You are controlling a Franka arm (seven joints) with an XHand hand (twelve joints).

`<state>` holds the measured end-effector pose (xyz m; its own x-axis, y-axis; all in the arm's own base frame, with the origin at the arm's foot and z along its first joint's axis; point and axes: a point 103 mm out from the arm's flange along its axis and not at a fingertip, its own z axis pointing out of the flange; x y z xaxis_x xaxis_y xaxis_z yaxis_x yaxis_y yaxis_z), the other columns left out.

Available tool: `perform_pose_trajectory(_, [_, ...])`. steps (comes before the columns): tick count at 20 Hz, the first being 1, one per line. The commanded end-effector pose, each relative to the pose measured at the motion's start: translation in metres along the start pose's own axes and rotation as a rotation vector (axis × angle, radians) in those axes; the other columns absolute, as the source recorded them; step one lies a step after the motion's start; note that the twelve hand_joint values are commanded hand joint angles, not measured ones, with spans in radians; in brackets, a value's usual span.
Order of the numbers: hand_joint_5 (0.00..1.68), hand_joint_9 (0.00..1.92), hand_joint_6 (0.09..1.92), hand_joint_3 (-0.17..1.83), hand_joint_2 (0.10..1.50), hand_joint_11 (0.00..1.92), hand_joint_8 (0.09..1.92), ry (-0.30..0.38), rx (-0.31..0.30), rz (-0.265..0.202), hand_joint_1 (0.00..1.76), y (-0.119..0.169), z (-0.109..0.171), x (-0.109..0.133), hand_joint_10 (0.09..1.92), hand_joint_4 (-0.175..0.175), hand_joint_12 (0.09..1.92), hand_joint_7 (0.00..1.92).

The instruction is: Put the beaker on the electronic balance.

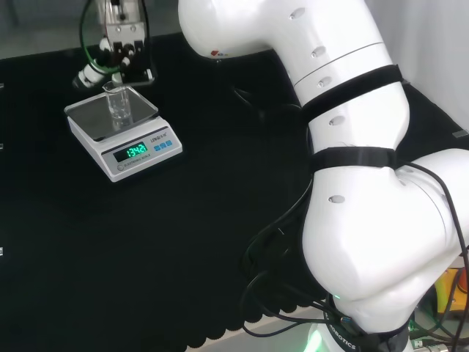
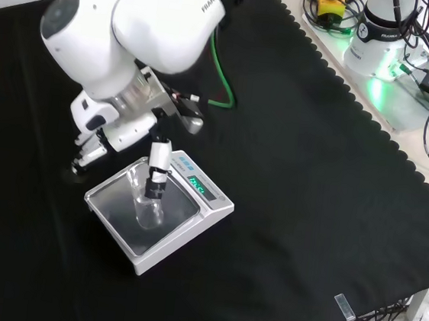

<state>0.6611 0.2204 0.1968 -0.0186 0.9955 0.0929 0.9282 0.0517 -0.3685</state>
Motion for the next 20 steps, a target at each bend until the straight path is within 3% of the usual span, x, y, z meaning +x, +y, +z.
perform_pose_trajectory(1, [0.0,0.1,0.09,-0.09,0.74,0.0,0.09,-0.029,0.095,-0.052,0.35,-0.023,-0.001,-0.008,0.09,-0.077,1.39,0.0])
perform_pose_trajectory(3, [0.0,0.1,0.09,-0.08,0.73,0.0,0.09,0.036,0.024,-0.094,0.35,-0.033,-0.012,-0.018,0.09,-0.072,1.38,0.0])
perform_pose_trajectory(4, [0.0,0.12,0.09,-0.08,0.73,0.0,0.09,0.115,0.0,-0.141,0.34,-0.04,-0.02,-0.028,0.09,-0.073,1.39,0.01])
perform_pose_trajectory(5, [0.0,0.13,0.09,-0.05,0.73,0.0,0.09,0.223,-0.006,-0.221,0.34,-0.048,-0.027,-0.041,0.1,-0.075,1.4,0.03])
perform_pose_trajectory(7, [0.01,0.05,0.09,-0.02,0.73,0.0,0.24,0.411,0.006,-0.341,0.34,-0.064,-0.041,-0.069,0.44,-0.08,1.43,0.02])
perform_pose_trajectory(8, [0.02,0.02,0.09,-0.01,0.74,0.0,0.34,0.46,-0.012,-0.372,0.35,-0.074,-0.049,-0.085,0.55,-0.083,1.44,0.01])
perform_pose_trajectory(14, [0.14,0.01,0.09,0.0,0.76,0.03,0.79,0.493,-0.111,-0.424,0.38,-0.135,-0.084,-0.181,0.94,-0.094,1.55,0.01])
perform_pose_trajectory(16, [0.18,0.04,0.09,0.01,0.76,0.06,0.84,0.49,-0.151,-0.451,0.39,-0.155,-0.091,-0.208,0.98,-0.096,1.56,0.05])
perform_pose_trajectory(20, [0.27,0.15,0.09,0.01,0.77,0.16,0.89,0.481,-0.194,-0.476,0.4,-0.188,-0.097,-0.239,0.98,-0.098,1.53,0.15])
